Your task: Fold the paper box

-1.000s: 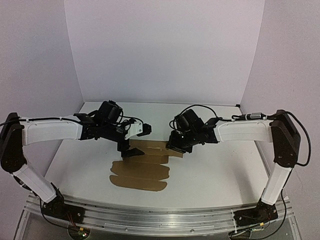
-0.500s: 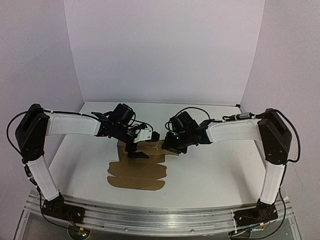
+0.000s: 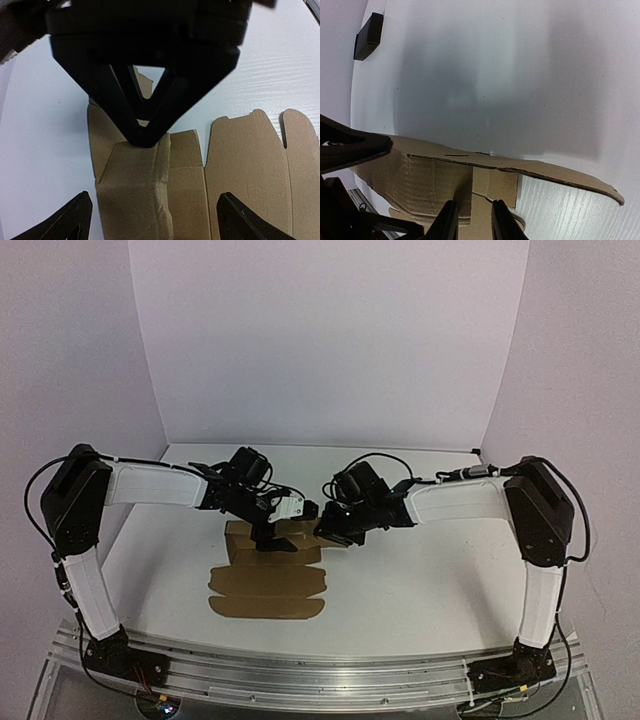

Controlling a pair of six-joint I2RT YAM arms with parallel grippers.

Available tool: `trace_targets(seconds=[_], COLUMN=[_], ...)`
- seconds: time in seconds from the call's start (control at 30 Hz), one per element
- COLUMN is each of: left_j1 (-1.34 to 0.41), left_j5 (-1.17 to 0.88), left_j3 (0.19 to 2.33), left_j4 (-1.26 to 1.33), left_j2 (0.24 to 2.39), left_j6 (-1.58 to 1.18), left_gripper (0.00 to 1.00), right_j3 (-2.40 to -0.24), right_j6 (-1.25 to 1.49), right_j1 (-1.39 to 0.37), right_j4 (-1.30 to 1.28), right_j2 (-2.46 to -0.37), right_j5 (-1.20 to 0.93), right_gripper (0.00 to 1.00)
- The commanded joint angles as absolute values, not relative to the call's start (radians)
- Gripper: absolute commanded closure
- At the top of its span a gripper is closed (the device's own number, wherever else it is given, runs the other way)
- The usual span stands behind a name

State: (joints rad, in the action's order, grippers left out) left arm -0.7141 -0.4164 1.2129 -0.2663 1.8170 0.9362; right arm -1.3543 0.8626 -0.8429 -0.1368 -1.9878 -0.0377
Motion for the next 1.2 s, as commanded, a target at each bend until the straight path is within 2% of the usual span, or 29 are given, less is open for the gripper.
trace_targets(seconds=[0.0,0.27,0.47,0.57,0.67,0.7,0.93,1.17], left_j1=[-0.704,-0.662,-0.640,-0.626,-0.625,-0.626,-0.644,-0.659], left_j5=[-0.416,-0.422,-0.448,-0.456,-0.476,-0.484,-0.473,-0.474], left_j3=[1.181,1.198,1.218,1.210,1.214,1.221,1.207,1.190], left_j4=[-0.235,-0.222,-0.323,-0.341,-0.340,-0.340,-0.299,-0.285], left_j2=[1.839,1.842,1.840,1.837,1.833,1.833,1.830,1.825], left_j6=[0.951,0.888,0.874,0.887,0.878,0.865,0.815,0.793], left_gripper=[0.13,0.12,0.11,0.18,0.33,0.35,0.47,0.51], right_j3=[-1.387,-1.383,-1.380,-1.381,-1.383,-1.385,-1.407,-1.452], right_j6=[0.881,0.897,0.884,0.882,0.894,0.902,0.961,0.971], right_j1=[-0.843,-0.843,-0.843,-0.843,-0.843,-0.843,-0.878,-0.903], right_j4=[-0.102,-0.072,-0.069,-0.064,-0.051,-0.045,0.012,0.052], right_j2=[-1.999,-2.018,-2.013,-2.013,-2.023,-2.029,-2.075,-2.115], right_j5=[-0.061,-0.090,-0.098,-0.108,-0.123,-0.126,-0.133,-0.118], right_gripper=[0.75,0.75,0.76,0.76,0.76,0.76,0.79,0.81])
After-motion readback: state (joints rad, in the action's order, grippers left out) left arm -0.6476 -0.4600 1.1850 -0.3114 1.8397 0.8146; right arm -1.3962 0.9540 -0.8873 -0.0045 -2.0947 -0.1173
